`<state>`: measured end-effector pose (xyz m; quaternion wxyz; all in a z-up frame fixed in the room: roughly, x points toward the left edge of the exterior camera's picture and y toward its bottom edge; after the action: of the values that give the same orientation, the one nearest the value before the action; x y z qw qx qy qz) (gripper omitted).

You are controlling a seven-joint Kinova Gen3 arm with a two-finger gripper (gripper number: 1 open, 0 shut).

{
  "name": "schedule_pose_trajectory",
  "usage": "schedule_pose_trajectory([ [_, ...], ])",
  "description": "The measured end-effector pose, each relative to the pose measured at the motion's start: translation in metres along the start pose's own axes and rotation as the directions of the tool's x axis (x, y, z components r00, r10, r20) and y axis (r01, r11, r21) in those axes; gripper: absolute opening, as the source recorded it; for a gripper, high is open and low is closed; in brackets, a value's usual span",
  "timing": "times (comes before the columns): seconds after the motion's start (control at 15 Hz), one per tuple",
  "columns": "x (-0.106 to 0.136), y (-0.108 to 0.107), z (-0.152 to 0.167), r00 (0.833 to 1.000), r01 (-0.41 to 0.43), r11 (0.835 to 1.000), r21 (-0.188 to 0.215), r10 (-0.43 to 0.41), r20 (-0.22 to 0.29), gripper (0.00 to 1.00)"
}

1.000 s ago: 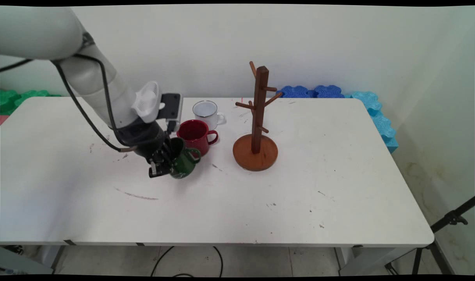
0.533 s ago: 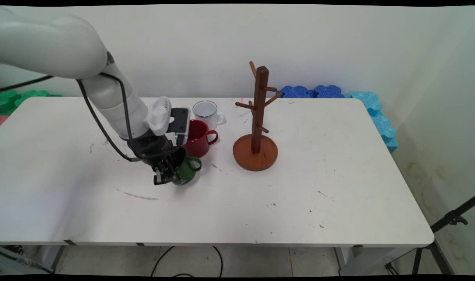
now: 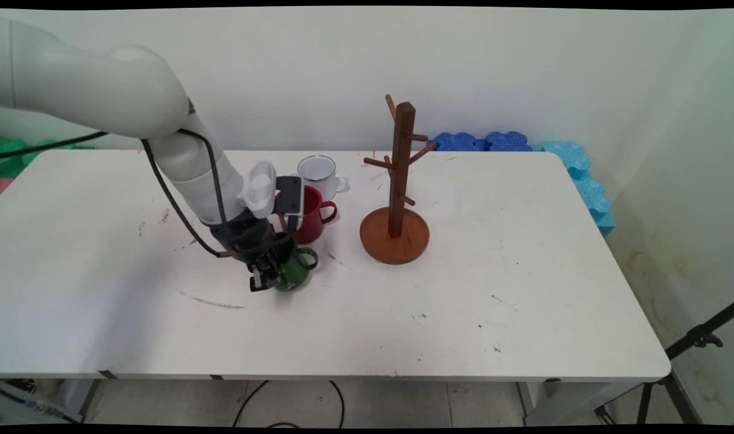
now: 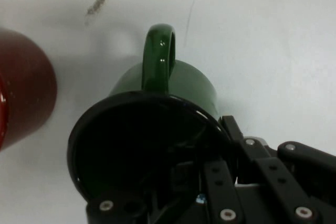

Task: Place the picked object on the table

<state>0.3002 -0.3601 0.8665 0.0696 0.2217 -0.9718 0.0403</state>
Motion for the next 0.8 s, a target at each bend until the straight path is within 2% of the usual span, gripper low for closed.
schedule_pose_trajectory([
  [0.33, 0.003, 0.0, 0.01, 1.0, 0.027, 1.0, -0.007, -0.028, -0.005, 0.0],
  [0.4, 0.004, 0.0, 0.011, 0.999, 0.031, 0.999, -0.008, -0.031, -0.008, 1.0],
  [0.8, 0.007, 0.003, 0.017, 0.998, 0.032, 0.999, -0.022, -0.033, -0.044, 1.0],
])
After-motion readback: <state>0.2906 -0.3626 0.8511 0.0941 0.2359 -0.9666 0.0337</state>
